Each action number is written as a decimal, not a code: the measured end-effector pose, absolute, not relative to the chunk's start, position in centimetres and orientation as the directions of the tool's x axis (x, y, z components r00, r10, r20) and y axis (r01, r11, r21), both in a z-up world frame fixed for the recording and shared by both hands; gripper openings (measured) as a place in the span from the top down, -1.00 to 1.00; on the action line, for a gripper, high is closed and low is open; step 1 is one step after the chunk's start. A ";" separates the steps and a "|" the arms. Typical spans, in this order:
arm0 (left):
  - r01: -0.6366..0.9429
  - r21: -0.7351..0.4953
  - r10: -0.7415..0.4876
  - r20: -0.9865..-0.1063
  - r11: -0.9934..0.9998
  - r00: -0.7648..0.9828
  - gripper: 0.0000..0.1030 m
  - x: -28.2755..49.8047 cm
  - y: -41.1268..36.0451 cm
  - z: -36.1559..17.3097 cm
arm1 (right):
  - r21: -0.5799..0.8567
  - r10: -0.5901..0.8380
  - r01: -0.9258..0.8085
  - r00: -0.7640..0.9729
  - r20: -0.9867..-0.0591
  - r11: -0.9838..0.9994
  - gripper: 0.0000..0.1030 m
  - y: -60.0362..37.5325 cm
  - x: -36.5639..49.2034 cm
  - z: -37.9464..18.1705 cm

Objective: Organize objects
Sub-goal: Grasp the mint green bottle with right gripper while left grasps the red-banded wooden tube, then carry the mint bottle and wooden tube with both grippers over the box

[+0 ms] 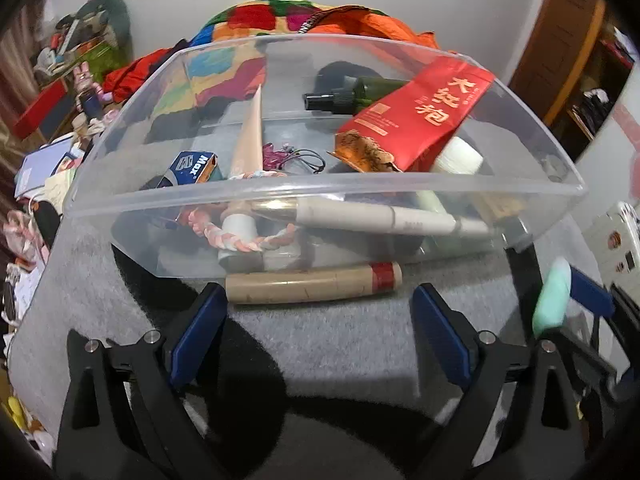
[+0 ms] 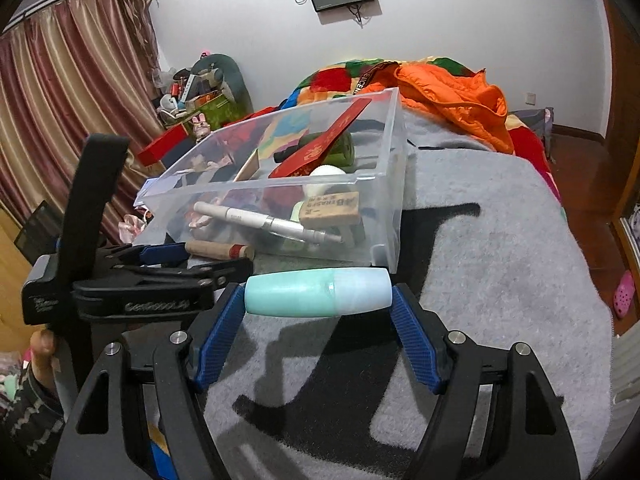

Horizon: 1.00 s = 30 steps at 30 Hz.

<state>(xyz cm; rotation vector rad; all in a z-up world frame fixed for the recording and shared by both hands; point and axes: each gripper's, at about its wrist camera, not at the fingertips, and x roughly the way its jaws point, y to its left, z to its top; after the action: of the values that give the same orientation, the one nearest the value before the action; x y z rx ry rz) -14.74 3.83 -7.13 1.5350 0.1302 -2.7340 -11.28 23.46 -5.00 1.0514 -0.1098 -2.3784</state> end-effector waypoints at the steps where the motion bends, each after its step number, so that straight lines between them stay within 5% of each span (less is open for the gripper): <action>1: 0.054 -0.069 0.031 -0.850 -0.996 -0.526 -0.85 -14.8 3.9 -7.2 | 0.282 -0.504 0.439 -0.553 -0.663 -0.853 -0.38 23.5 -11.2 -5.0; 6: 0.083 -0.085 0.025 -0.834 -0.993 -0.551 -0.83 -14.7 3.8 -7.2 | 0.292 -0.511 0.440 -0.545 -0.665 -0.849 -0.38 23.6 -11.2 -5.4; 8: 0.083 -0.079 0.019 -0.826 -0.993 -0.563 -0.63 -14.5 3.7 -7.2 | 0.295 -0.510 0.435 -0.542 -0.669 -0.850 -0.38 23.7 -11.3 -5.7; 30: -0.065 -0.061 0.089 -0.732 -0.996 -0.676 -0.63 -9.2 2.9 -3.2 | 0.257 -0.492 0.438 -0.590 -0.640 -0.861 -0.38 22.0 -11.2 -2.3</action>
<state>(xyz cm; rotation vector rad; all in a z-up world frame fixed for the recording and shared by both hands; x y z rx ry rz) -9.24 2.86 -3.17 1.2929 0.0485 -2.9554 -11.20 21.98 -2.25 1.0011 -0.0978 -2.4123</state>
